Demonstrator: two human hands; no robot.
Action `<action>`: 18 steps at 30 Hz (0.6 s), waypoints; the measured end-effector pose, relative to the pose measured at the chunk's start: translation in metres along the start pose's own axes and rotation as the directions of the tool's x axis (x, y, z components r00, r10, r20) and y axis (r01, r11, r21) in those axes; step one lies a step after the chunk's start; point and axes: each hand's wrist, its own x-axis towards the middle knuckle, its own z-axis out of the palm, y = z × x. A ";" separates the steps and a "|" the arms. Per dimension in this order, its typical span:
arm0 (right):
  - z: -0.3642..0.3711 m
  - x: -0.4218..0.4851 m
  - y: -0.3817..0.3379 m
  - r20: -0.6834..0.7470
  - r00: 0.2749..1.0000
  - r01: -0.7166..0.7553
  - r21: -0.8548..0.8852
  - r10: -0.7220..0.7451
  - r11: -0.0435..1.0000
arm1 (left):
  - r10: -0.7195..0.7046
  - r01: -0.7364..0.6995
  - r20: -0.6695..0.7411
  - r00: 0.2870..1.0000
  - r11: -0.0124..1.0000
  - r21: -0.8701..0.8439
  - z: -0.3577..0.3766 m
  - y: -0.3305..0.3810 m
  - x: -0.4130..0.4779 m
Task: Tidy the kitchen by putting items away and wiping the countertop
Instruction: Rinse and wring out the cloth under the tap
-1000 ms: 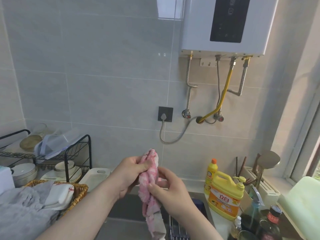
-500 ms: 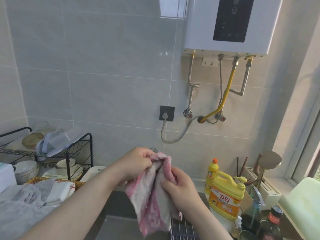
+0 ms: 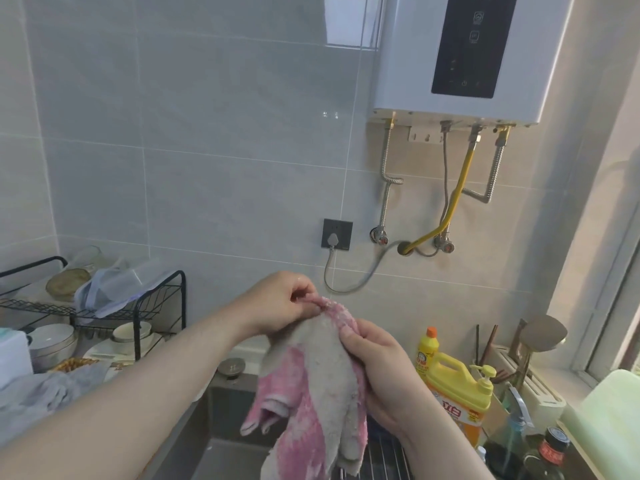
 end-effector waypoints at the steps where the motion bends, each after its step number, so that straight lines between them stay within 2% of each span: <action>1: 0.002 0.000 -0.003 0.002 1.000 -0.014 0.014 0.014 1.000 | -0.037 0.037 -0.019 0.999 0.999 -0.010 0.011 -0.012 -0.002; 3: 0.004 0.002 -0.006 -0.026 1.000 -0.017 -0.024 0.017 1.000 | -0.145 0.148 -0.057 0.988 0.988 0.042 0.033 -0.040 -0.009; 5: 0.004 0.003 -0.006 -0.058 0.998 -0.019 -0.051 0.017 0.998 | -0.337 0.335 -0.095 0.937 0.941 -0.038 0.050 -0.062 -0.025; 6: 0.004 0.003 -0.006 -0.074 0.997 -0.020 -0.048 0.016 0.999 | -0.448 0.429 -0.078 0.891 0.885 -0.182 0.057 -0.069 -0.037; 8: 0.001 0.003 -0.005 -0.104 0.994 -0.012 0.002 0.012 1.000 | -0.622 0.560 0.043 0.782 0.670 -0.487 0.072 -0.078 -0.061; 9: 0.000 0.003 -0.005 -0.124 0.992 -0.008 0.031 0.012 0.999 | -0.663 0.611 0.134 0.737 0.568 -0.552 0.077 -0.077 -0.073; 10: -0.001 0.005 -0.003 -0.143 0.990 -0.010 0.061 0.018 0.998 | -0.666 0.656 0.223 0.712 0.518 -0.549 0.081 -0.077 -0.081; 12: -0.004 0.010 0.001 -0.167 0.985 -0.025 0.144 0.049 0.989 | -0.604 0.706 0.379 0.701 0.513 -0.487 0.087 -0.076 -0.089; 15: -0.007 0.016 0.006 -0.172 0.980 -0.049 0.302 0.105 0.952 | -0.437 0.684 0.527 0.729 0.478 -0.551 0.090 -0.072 -0.084; 16: -0.008 0.017 0.007 -0.163 0.980 -0.055 0.342 0.117 0.938 | -0.377 0.663 0.546 0.748 0.435 -0.609 0.089 -0.069 -0.082; 18: -0.010 0.018 0.008 -0.132 0.983 -0.063 0.401 0.126 0.914 | -0.277 0.623 0.561 0.780 0.259 -0.738 0.083 -0.061 -0.076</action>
